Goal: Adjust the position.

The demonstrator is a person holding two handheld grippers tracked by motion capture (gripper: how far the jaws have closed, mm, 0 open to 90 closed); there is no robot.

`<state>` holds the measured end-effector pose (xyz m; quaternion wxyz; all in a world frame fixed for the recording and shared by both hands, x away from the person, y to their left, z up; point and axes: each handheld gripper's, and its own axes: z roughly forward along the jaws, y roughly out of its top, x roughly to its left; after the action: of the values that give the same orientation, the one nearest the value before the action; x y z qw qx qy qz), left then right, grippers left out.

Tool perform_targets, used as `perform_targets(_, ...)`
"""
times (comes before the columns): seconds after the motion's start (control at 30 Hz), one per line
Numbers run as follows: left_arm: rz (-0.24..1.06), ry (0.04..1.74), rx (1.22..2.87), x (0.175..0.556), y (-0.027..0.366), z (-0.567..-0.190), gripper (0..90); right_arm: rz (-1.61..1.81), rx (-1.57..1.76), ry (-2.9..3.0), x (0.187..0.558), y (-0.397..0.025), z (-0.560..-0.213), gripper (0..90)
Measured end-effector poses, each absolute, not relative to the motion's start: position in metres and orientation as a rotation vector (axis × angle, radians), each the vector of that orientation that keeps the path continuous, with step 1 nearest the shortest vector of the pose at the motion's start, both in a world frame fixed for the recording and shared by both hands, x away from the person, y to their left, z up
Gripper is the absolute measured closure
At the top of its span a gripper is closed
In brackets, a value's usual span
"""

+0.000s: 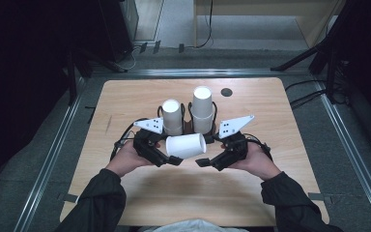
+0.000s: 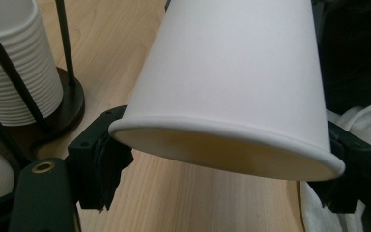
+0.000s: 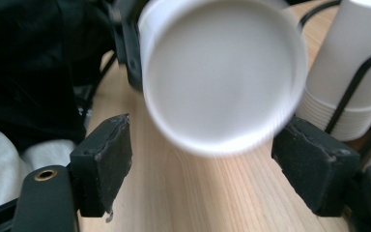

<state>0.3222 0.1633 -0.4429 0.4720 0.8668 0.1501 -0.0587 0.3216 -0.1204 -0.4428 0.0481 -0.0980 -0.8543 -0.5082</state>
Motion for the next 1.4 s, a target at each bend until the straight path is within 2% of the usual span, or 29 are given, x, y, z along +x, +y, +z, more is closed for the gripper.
perform_targets(0.4,-0.157,0.36,2.239,0.33,0.166,-0.436,19.3,-1.479,-0.331,-2.67,0.321,-0.125,-0.451,22.6)
perform_targets(0.6,-0.183,0.345,2.365,0.331,0.155,-0.443,19.2,-1.454,-0.338,-2.685,0.321,-0.125,-0.454,22.6)
perform_targets(1.4,-0.186,0.306,2.59,0.326,0.126,-0.464,18.7,-1.307,-0.285,-2.745,0.321,-0.101,-0.476,23.2)
